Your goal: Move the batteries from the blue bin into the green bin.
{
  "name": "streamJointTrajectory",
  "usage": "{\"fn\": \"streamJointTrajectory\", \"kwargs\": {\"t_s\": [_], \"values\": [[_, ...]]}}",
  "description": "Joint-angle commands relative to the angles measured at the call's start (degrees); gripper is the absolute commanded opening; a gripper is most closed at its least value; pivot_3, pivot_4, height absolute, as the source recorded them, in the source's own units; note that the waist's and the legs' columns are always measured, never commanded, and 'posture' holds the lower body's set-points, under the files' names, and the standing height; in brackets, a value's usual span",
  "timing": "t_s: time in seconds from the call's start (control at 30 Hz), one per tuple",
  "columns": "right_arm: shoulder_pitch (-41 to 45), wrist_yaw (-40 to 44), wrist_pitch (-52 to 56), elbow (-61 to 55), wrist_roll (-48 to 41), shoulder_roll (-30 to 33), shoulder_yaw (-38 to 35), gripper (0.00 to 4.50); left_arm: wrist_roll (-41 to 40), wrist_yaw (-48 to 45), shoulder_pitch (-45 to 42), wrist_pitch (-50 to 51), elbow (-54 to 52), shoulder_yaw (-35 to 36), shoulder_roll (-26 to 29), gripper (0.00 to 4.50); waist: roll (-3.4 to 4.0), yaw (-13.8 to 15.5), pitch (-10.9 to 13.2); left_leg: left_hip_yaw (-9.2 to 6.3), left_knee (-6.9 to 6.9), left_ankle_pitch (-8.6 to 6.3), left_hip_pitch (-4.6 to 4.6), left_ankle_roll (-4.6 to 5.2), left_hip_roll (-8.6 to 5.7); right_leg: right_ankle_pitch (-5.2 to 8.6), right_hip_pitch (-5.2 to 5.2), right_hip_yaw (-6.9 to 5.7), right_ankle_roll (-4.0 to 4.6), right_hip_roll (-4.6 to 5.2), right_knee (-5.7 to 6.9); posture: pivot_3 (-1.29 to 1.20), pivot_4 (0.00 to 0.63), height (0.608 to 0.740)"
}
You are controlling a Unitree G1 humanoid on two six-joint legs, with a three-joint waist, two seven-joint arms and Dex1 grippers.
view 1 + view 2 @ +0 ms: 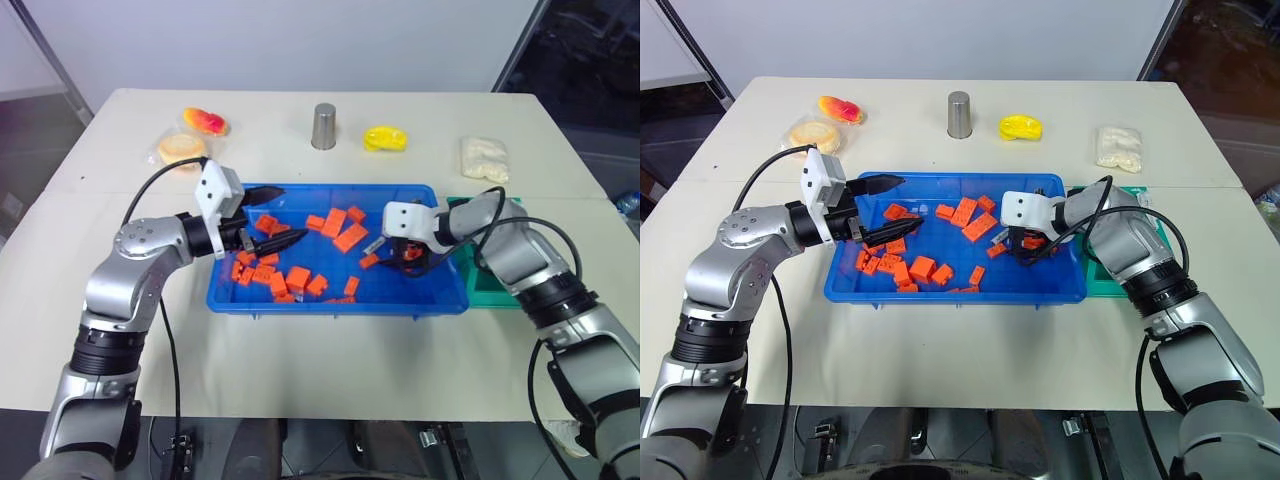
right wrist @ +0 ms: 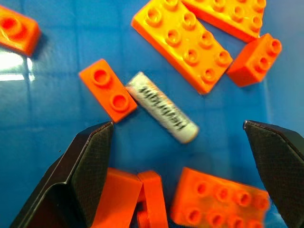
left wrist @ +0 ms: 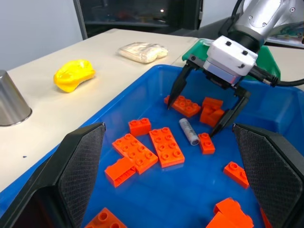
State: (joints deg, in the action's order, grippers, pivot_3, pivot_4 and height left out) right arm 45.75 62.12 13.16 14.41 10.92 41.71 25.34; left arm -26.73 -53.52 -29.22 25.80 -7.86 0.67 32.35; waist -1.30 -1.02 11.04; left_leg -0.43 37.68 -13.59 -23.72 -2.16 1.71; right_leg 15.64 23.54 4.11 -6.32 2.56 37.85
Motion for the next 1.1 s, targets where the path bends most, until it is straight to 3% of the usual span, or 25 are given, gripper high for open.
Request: {"fn": "streamJointTrajectory", "kwargs": {"t_s": [0.03,0.3,0.57,0.87,1.1], "values": [[-0.2,0.3,-3.9,3.2,4.1,1.4,1.6,4.48,-0.1,0.0,-0.2,-1.0,-2.1,0.5,0.4,4.50,0.00,0.0,0.0,0.00,-0.04,-0.01,0.14,0.02,0.00,0.00,-0.15,0.00,0.00,0.00,-0.06,0.00,0.150,0.740],[4.1,-3.8,-17.2,12.0,13.1,0.2,4.3,4.48,0.0,0.0,-0.8,-1.1,-1.8,0.2,0.1,4.50,0.00,-0.2,0.0,0.01,-0.23,-0.01,0.37,0.01,0.01,0.00,-0.34,0.00,0.00,0.01,-0.19,0.00,0.150,0.740],[3.9,-0.9,-19.5,12.1,12.1,-2.5,3.2,4.48,0.0,0.5,-0.1,-1.1,-2.4,0.5,0.2,4.50,-0.04,-0.2,0.0,0.01,-0.25,-0.01,0.39,0.01,0.01,0.00,-0.37,0.01,0.00,0.01,-0.20,0.00,0.150,0.740],[1.6,8.5,-24.5,7.9,7.3,-1.8,1.9,4.48,-0.1,1.1,0.5,-1.2,-2.5,0.7,0.2,4.50,-0.04,-0.2,0.0,0.01,-0.32,-0.01,0.40,0.01,0.02,0.00,-0.36,0.01,0.00,0.01,-0.23,0.00,0.150,0.740],[3.3,8.1,-28.0,11.9,9.2,-3.0,2.4,4.48,-0.1,1.2,0.4,-1.6,-2.0,0.5,-0.2,4.50,-0.04,-0.2,0.0,0.01,-0.33,-0.01,0.41,0.01,0.02,0.00,-0.37,0.00,0.00,0.01,-0.25,0.00,0.150,0.740]]}}
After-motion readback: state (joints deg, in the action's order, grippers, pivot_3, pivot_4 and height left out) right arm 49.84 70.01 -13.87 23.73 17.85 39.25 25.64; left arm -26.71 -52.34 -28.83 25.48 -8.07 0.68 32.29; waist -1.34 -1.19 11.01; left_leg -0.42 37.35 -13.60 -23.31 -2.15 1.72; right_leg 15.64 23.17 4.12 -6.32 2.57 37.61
